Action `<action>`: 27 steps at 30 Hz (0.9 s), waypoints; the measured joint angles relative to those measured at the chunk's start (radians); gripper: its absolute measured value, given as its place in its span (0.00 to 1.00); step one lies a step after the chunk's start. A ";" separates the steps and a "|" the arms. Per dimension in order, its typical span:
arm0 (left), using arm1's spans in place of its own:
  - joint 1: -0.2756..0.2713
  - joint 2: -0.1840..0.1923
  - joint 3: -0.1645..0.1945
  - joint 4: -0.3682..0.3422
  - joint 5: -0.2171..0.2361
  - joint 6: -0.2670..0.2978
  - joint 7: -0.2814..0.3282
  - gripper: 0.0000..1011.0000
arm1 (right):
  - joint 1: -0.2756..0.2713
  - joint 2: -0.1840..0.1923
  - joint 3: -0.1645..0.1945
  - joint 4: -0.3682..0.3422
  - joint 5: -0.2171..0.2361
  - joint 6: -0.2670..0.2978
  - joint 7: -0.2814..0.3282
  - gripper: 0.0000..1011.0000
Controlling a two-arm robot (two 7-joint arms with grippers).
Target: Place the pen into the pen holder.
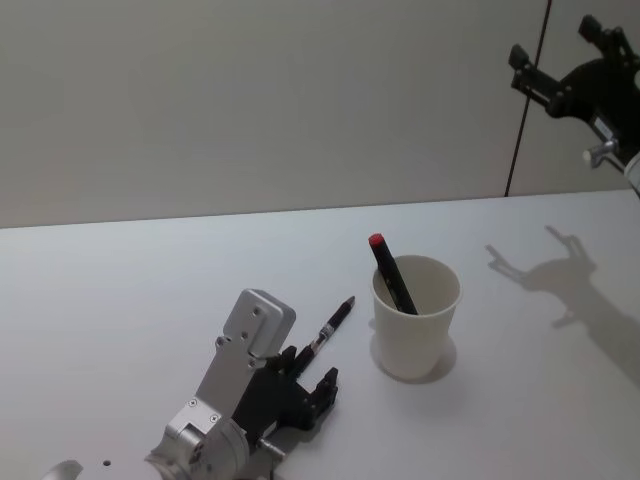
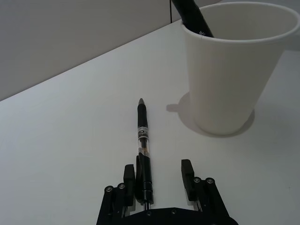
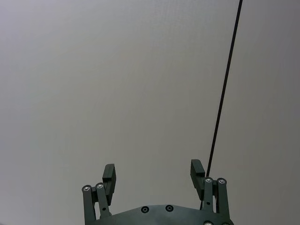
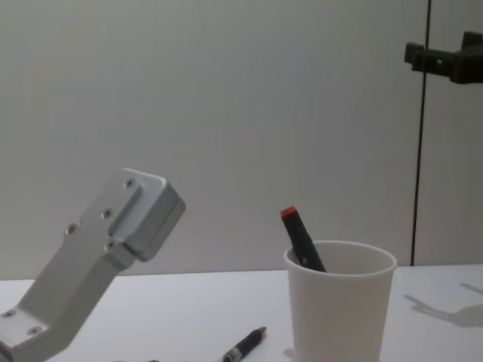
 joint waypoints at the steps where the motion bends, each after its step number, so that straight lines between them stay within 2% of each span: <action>1: 0.000 0.000 0.000 0.000 0.000 0.000 0.000 0.60 | 0.000 0.000 0.000 0.000 0.000 0.000 0.000 0.99; 27: 0.001 0.000 0.000 0.001 0.001 0.001 0.001 0.43 | 0.000 0.000 0.000 0.000 0.000 0.000 0.000 0.99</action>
